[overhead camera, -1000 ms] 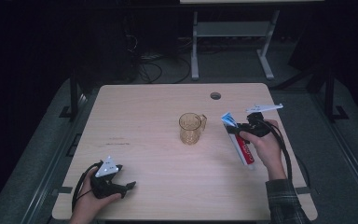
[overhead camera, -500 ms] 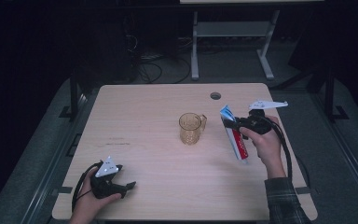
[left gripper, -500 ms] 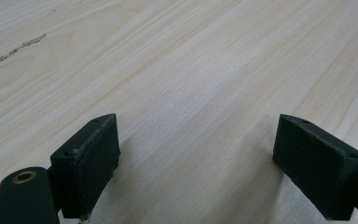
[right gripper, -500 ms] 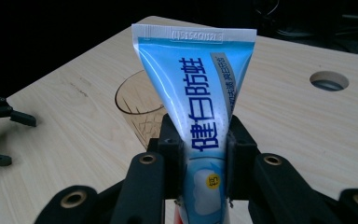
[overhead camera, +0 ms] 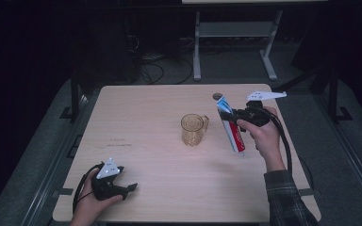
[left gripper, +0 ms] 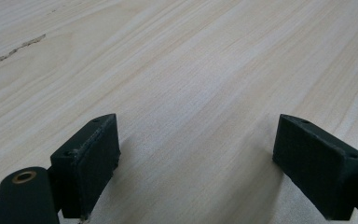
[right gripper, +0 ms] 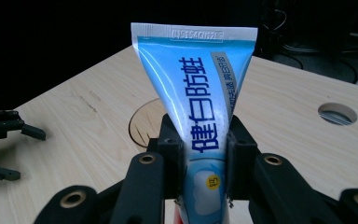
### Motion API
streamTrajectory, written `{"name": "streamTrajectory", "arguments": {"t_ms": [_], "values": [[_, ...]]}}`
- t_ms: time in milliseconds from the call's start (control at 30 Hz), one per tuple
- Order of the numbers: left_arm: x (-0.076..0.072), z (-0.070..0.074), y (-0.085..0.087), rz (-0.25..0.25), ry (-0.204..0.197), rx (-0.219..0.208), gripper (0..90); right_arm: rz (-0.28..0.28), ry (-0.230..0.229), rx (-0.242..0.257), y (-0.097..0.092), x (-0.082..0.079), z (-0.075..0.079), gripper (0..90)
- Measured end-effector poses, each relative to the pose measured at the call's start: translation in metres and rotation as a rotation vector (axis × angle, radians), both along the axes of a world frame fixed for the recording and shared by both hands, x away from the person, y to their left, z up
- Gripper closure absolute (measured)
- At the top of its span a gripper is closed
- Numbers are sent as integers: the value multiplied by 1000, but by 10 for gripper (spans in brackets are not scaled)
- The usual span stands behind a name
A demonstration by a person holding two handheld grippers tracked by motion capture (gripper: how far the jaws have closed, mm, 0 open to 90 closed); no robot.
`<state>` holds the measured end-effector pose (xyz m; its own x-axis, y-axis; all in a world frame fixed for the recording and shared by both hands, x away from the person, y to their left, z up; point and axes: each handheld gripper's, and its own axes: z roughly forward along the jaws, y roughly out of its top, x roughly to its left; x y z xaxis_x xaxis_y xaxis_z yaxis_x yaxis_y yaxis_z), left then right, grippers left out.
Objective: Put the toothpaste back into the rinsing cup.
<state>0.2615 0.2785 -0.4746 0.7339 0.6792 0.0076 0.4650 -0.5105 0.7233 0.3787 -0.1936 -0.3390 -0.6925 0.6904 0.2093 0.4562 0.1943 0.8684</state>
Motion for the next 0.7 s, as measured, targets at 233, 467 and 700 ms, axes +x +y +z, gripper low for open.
{"name": "streamTrajectory", "arguments": {"t_ms": [233,467,700], "values": [[0,0,0,0,0,-1,136,17,-18,6,10,6,7,724],[0,0,0,-2,1,2,136,32,-27,9,20,12,13,722],[0,0,0,-4,1,3,136,42,-36,11,31,20,19,720]]}}
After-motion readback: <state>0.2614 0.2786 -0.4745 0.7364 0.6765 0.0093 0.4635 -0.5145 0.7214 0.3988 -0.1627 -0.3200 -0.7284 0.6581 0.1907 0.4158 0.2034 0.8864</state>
